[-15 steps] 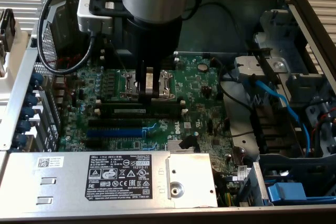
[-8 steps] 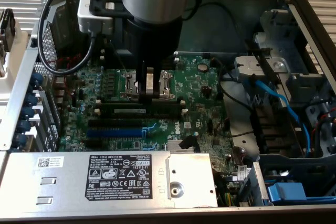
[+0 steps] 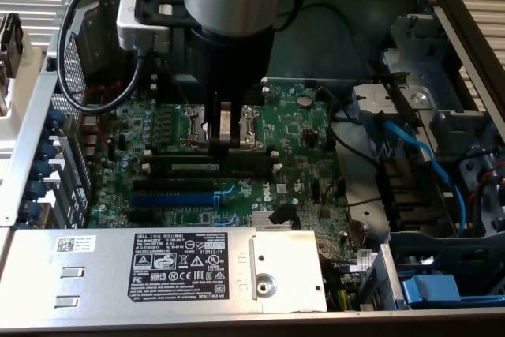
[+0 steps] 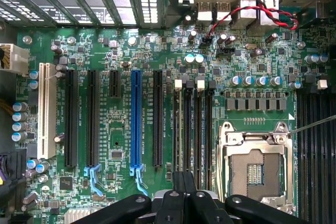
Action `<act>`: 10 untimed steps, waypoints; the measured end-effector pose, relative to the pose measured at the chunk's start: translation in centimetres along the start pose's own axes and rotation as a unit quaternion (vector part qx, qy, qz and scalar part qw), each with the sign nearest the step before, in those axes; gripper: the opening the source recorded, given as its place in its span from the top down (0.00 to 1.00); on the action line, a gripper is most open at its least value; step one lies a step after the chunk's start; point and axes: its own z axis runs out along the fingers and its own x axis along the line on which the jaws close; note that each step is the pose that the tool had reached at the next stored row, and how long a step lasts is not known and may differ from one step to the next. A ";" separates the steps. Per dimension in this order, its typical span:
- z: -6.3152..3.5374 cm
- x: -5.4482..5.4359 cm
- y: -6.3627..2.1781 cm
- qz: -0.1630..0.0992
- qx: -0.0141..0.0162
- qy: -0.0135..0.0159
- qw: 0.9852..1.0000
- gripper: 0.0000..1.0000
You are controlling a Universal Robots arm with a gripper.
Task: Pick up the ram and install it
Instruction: 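Press down the ram until it locks into place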
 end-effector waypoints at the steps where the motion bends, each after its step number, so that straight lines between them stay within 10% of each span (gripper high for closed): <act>1: 0.02 0.0 -0.01 0.000 0.000 0.000 1.000 0.90; 10: 0.14 -0.1 -0.07 0.000 0.000 0.000 1.000 0.90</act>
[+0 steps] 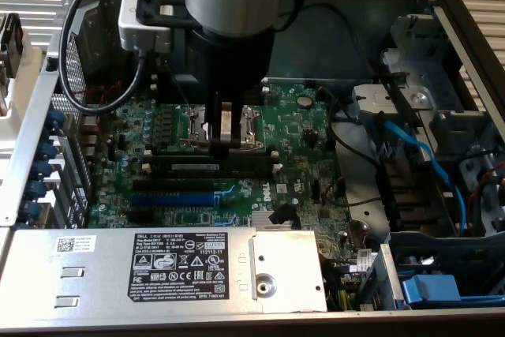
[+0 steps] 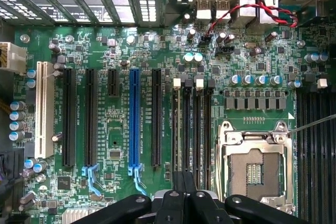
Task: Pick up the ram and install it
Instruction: 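Press down the ram until it locks into place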
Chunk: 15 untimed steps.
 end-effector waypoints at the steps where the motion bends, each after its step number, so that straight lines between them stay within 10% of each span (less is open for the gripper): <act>1: 0.01 0.0 0.00 0.000 0.000 0.000 1.000 0.90; 15: 0.27 0.0 -0.02 0.000 0.000 0.000 1.000 0.90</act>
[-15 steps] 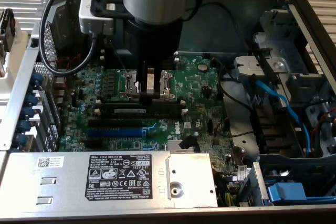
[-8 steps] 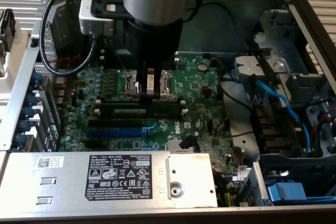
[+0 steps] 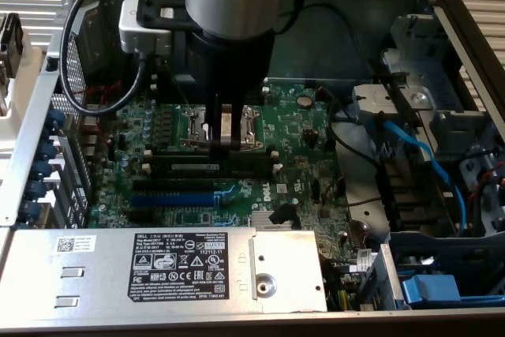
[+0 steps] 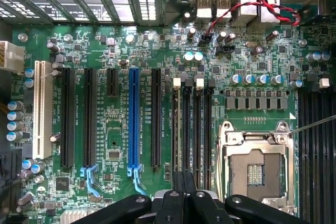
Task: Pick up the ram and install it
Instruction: 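Press down the ram until it locks into place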
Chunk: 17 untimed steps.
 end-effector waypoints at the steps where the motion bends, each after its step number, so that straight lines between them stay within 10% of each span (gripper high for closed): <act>1: 0.02 0.0 0.00 0.000 0.000 0.000 1.000 0.90; 17: 0.21 -0.1 -0.01 0.000 0.000 0.000 1.000 0.90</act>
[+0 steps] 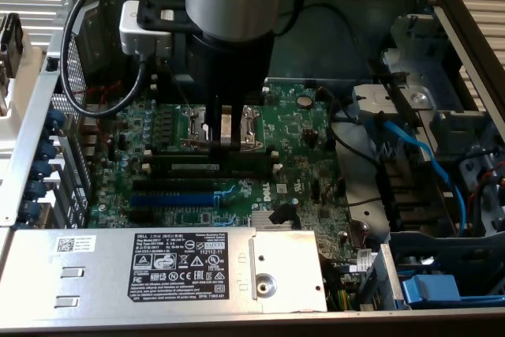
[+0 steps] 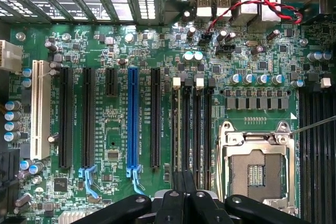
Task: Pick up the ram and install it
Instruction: 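Press down the ram until it locks into place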
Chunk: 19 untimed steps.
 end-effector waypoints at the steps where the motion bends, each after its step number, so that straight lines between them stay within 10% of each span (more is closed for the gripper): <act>1: 0.01 0.0 0.00 0.000 0.000 0.000 1.000 0.90; 19: 0.21 0.0 -0.01 0.000 0.000 0.000 1.000 0.90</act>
